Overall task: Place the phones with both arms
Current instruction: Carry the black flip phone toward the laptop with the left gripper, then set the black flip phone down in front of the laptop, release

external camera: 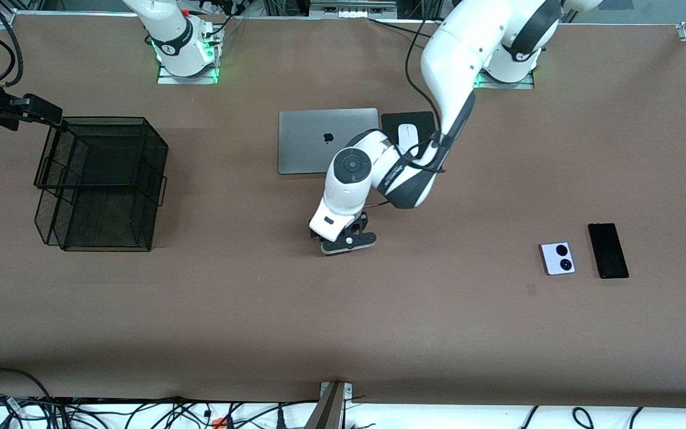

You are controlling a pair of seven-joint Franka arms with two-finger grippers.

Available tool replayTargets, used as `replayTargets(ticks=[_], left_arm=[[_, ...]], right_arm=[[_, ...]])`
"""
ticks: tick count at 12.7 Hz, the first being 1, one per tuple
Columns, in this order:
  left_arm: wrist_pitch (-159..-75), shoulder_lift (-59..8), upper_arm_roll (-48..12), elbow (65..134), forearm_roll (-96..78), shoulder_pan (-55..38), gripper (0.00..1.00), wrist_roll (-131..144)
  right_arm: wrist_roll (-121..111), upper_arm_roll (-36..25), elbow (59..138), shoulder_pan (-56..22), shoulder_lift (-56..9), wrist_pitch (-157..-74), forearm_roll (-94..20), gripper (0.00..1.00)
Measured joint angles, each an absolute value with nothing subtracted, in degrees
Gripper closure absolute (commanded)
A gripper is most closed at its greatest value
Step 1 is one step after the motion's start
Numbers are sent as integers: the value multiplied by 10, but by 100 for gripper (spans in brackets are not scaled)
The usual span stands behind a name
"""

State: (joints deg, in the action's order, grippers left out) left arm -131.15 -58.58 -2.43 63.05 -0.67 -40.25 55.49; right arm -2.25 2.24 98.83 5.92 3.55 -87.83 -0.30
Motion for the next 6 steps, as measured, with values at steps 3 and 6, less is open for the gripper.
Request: replayTargets(ticks=[3, 6], left_arm=[[-1316, -610, -24, 623, -7, -411, 61, 560], [-1316, -613, -23, 618, -7, -418, 0, 560]], right_arm=[[-22, 22, 988, 59, 35, -878, -3, 0], [-22, 22, 988, 59, 35, -878, -3, 0]])
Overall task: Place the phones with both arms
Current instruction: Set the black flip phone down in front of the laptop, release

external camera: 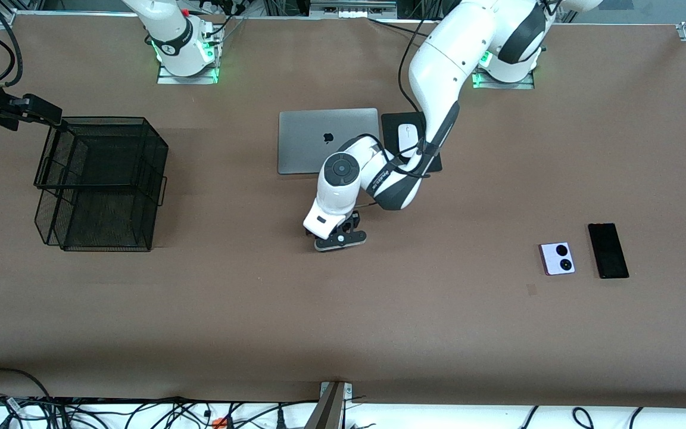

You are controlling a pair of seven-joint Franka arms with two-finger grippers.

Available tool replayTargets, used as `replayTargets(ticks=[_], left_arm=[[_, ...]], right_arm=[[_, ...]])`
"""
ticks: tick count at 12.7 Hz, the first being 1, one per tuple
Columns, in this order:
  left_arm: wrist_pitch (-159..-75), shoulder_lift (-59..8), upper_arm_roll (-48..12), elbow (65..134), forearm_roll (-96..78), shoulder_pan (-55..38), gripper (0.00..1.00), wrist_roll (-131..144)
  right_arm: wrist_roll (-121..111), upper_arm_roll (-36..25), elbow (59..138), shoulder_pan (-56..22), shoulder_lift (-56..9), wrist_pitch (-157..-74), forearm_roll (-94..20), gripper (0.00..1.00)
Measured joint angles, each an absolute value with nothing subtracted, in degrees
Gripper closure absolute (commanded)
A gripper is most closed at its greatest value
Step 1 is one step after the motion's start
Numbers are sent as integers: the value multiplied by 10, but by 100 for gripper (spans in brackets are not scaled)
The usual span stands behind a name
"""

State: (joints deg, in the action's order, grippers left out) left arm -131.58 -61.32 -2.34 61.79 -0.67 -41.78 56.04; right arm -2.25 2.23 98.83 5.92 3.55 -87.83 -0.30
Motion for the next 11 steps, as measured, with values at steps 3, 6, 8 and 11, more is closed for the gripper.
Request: replayTargets(ticks=[3, 6, 8, 11], left_arm=[[-1316, -613, -14, 612, -3, -419, 0, 560], [-1314, -602, -2, 596, -2, -412, 0, 560], [-1278, -572, 4, 595, -2, -390, 0, 560], [-1161, -502, 7, 600, 0, -323, 0, 535]], right_arm=[[-22, 22, 988, 59, 35, -878, -3, 0], [-22, 22, 988, 59, 35, -878, -3, 0], [-22, 22, 988, 59, 35, -878, -5, 0], [-23, 26, 988, 58, 32, -878, -9, 0]])
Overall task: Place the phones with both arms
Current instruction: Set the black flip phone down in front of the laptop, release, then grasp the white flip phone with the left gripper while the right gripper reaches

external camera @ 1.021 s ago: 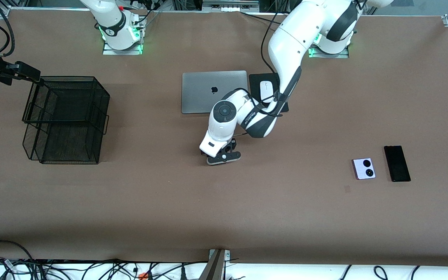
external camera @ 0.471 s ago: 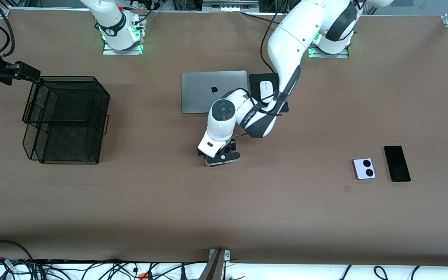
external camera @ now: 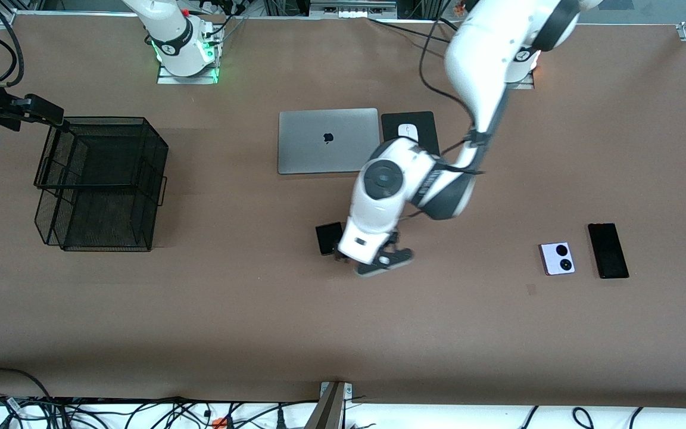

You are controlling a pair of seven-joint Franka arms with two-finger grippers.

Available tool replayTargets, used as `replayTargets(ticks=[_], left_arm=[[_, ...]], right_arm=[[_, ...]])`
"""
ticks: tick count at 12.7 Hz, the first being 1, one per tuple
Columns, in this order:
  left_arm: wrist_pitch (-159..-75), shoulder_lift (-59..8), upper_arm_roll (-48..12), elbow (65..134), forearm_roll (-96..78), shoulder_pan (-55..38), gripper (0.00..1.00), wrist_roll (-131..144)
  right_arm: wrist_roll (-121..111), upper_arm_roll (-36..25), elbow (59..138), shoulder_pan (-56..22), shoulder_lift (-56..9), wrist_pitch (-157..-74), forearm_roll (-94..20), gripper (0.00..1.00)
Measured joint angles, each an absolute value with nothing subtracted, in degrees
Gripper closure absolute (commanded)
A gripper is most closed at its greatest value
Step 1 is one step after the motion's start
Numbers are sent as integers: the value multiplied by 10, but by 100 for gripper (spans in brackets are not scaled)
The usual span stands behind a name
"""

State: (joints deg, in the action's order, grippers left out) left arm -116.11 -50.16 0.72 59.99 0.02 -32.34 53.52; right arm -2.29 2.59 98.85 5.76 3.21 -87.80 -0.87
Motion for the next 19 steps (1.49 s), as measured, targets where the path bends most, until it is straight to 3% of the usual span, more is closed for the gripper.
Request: replayTargets(ticks=[4, 9, 11, 16, 19], left_arm=[[-1053, -380, 9, 667, 2, -222, 0, 430], [-1033, -314, 10, 761, 19, -82, 0, 262], [-1062, -314, 9, 793, 25, -32, 0, 202], [-1226, -336, 7, 919, 25, 34, 0, 148], [-1264, -387, 5, 931, 25, 36, 0, 148]], right_arm=[[-24, 32, 990, 34, -26, -887, -67, 0], [-20, 36, 985, -72, -119, -1036, -83, 0], [-19, 37, 974, -117, -168, -1106, -83, 0], [-18, 37, 879, -227, -321, -1224, -76, 0], [40, 36, 852, -279, -387, -1322, -64, 0]])
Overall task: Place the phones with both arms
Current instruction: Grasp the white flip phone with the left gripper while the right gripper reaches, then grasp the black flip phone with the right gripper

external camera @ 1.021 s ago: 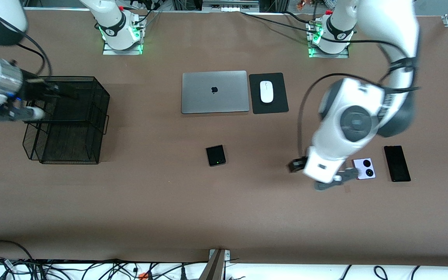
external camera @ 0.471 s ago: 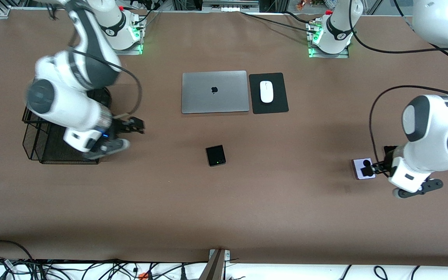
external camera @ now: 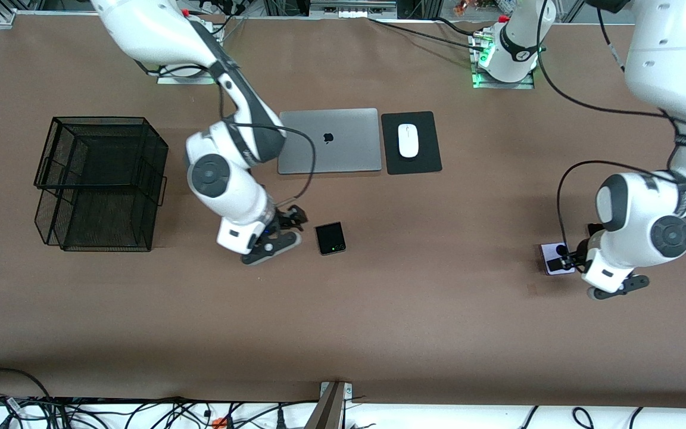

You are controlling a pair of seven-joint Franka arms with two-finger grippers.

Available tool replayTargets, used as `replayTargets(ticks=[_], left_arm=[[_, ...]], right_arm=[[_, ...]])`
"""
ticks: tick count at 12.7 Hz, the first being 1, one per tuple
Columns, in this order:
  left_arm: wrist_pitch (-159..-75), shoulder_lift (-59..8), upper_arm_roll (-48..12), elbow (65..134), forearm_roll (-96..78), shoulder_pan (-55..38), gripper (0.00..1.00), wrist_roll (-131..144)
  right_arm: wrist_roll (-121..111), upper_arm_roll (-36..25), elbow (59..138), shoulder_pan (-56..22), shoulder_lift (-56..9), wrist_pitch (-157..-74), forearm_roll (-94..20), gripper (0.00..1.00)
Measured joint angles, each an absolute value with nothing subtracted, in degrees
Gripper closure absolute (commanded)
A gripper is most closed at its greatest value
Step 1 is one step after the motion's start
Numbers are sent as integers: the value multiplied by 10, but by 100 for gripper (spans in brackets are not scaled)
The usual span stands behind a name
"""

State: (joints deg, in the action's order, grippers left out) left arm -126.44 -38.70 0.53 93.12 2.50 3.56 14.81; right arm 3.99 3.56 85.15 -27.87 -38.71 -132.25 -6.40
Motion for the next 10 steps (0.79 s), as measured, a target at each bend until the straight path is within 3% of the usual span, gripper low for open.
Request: replayTargets(ticks=[6, 10], left_arm=[[-1303, -422, 5, 932, 25, 45, 0, 114], [-1303, -423, 5, 933, 25, 56, 0, 54]], right_arm=[[217, 29, 843, -361, -485, -1467, 62, 0], [246, 3, 832, -382, -509, -1494, 65, 0]])
